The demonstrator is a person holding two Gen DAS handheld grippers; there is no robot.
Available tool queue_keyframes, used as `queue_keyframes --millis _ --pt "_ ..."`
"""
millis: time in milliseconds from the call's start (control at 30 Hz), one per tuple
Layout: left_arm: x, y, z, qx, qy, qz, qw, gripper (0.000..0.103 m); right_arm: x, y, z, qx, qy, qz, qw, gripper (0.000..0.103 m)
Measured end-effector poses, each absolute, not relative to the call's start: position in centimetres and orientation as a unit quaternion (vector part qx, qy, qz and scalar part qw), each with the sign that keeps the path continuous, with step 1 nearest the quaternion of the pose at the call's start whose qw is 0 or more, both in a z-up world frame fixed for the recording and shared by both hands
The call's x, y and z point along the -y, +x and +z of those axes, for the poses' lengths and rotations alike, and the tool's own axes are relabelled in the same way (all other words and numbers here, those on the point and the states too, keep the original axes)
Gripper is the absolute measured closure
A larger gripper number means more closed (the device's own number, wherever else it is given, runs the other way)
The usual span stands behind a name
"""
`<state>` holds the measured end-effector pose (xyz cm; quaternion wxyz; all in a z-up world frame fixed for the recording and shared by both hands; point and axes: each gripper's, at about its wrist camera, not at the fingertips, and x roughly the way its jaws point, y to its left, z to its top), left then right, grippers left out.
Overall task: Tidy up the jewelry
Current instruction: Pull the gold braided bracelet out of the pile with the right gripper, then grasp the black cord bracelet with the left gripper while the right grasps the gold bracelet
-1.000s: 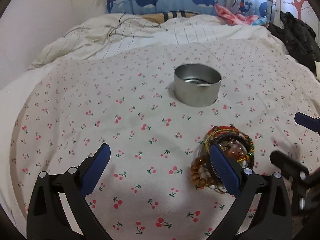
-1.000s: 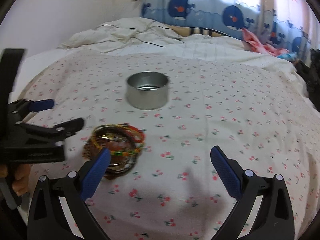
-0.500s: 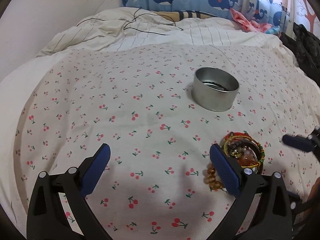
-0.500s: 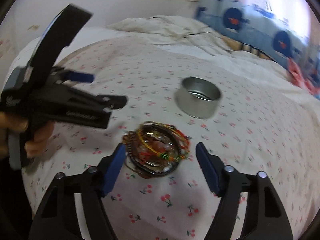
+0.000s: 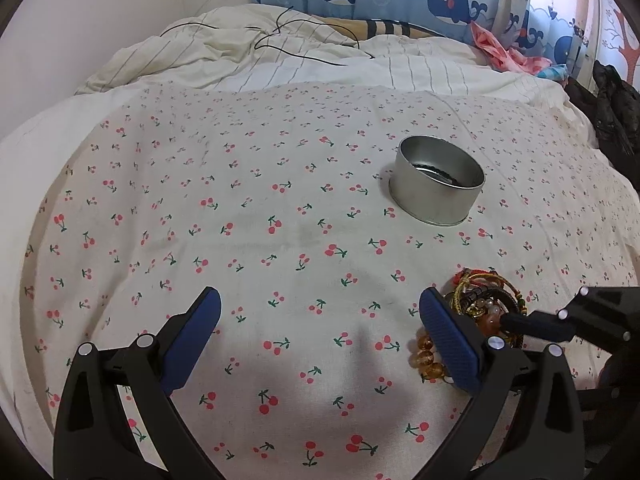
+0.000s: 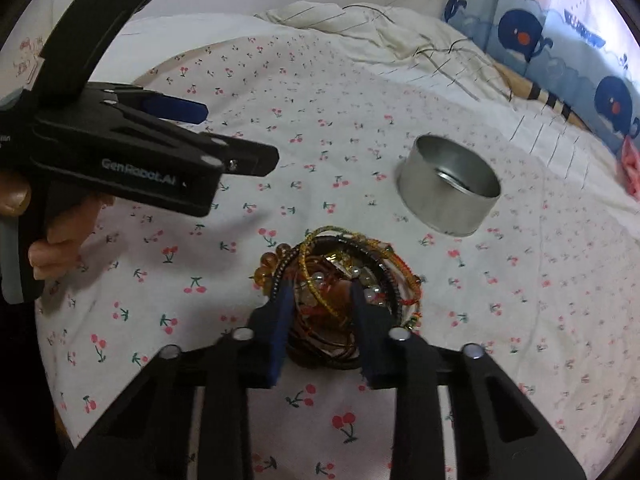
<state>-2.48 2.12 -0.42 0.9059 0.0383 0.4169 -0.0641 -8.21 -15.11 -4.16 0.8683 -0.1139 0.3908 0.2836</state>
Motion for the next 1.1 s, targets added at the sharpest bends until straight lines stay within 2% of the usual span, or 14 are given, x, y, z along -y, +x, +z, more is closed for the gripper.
queue_keyframes --millis 33,100,167,433,700,800,867,933,1000,1100 --pt "-2.2 -2.5 -0.4 -0.417 0.037 -0.064 0.906 0.008 15.1 -8.3 -4.2 -0.391 -0.112 0.285 0.868 0.083" --pt "-2.2 -2.4 -0.4 -0.418 0.034 -0.065 0.906 0.007 15.3 -8.3 -3.9 -0.387 -0.105 0.284 0.871 0.096" --pt "-2.2 -2.4 -0.5 -0.419 0.033 -0.067 0.905 0.008 15.8 -8.3 -3.7 -0.386 -0.092 0.280 0.874 0.098" --pt "-2.0 -2.2 -0.7 -0.424 0.032 -0.070 0.902 0.007 18.7 -7.8 -1.4 -0.354 -0.029 0.254 0.899 0.099" --pt "-0.5 -2.8 -1.2 -0.427 0.051 -0.109 0.896 0.007 22.0 -8.2 1.3 -0.305 -0.013 0.195 0.932 0.099" --pt "0.4 -2.9 -1.5 -0.432 0.058 -0.132 0.890 0.007 22.6 -7.8 1.1 -0.316 -0.017 0.183 0.931 0.099" --pt "1.1 -3.1 -1.6 -0.432 0.064 -0.150 0.887 0.007 23.1 -6.9 0.1 -0.356 -0.003 0.183 0.917 0.098" --pt "1.7 -3.3 -1.7 -0.432 0.065 -0.175 0.882 0.007 24.1 -6.5 -0.8 -0.375 0.001 0.154 0.914 0.087" --pt "2.3 -3.5 -1.8 -0.432 0.063 -0.201 0.877 0.007 25.5 -6.5 -1.2 -0.385 0.020 0.134 0.913 0.036" --pt "3.1 -3.6 -1.9 -0.429 0.056 -0.233 0.871 0.007 26.8 -6.4 -2.0 -0.401 0.038 0.105 0.909 0.034"
